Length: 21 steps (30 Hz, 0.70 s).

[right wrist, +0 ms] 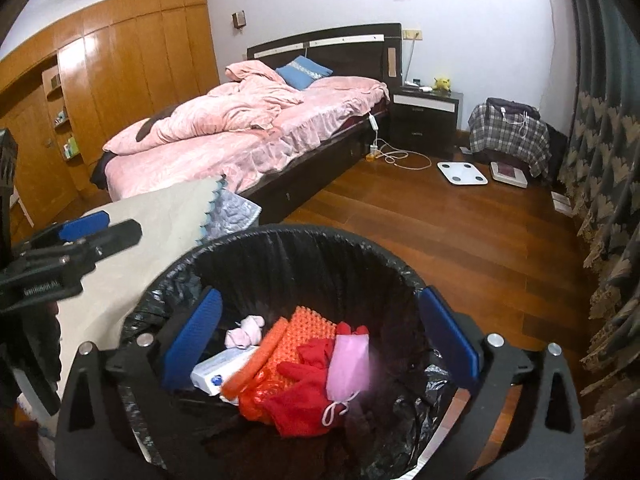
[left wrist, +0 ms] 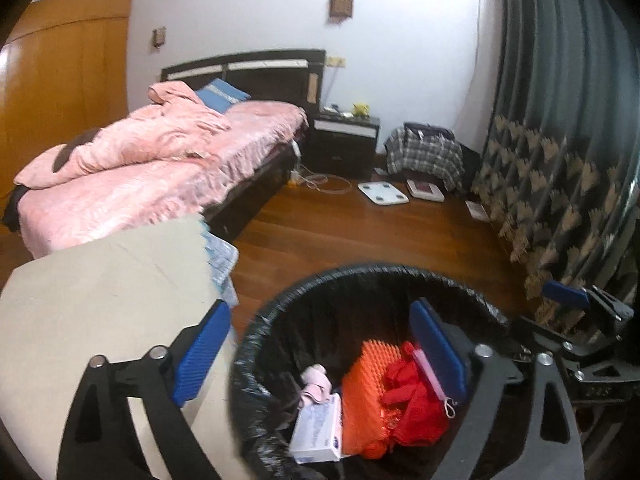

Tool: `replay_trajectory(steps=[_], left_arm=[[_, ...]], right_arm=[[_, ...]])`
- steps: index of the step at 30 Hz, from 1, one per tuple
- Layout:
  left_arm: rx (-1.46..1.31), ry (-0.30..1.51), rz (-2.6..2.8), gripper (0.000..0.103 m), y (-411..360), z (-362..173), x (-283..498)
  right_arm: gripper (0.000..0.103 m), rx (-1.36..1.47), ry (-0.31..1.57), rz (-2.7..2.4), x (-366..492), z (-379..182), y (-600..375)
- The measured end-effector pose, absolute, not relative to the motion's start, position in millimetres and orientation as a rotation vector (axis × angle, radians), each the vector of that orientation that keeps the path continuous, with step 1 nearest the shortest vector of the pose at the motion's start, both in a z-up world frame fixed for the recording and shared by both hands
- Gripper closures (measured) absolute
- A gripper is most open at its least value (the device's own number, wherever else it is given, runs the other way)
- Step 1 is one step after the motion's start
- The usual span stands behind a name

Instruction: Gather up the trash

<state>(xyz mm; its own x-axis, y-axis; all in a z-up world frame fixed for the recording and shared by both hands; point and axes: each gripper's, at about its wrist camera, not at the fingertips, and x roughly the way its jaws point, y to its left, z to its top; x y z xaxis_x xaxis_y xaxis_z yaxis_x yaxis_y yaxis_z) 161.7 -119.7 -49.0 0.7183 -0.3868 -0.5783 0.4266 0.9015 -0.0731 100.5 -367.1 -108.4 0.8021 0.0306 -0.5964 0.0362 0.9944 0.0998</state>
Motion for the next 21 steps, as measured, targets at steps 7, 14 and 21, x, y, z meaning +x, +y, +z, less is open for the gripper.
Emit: replay_trajectory(steps=[7, 14, 21], left_arm=[[0.036, 0.585, -0.375, 0.006, -85, -24, 148], [0.030, 0.554, -0.314, 0.006, -60, -10, 124], [0.055, 0.512, -0.281, 0.006, -47, 2, 93]], right_arm=[[0.005, 0.102, 0.604, 0.040, 86, -82, -351], [0.005, 0.097, 0.586, 0.081, 71, -58, -328], [0.005, 0.072, 0.553, 0.122, 52, -34, -303]])
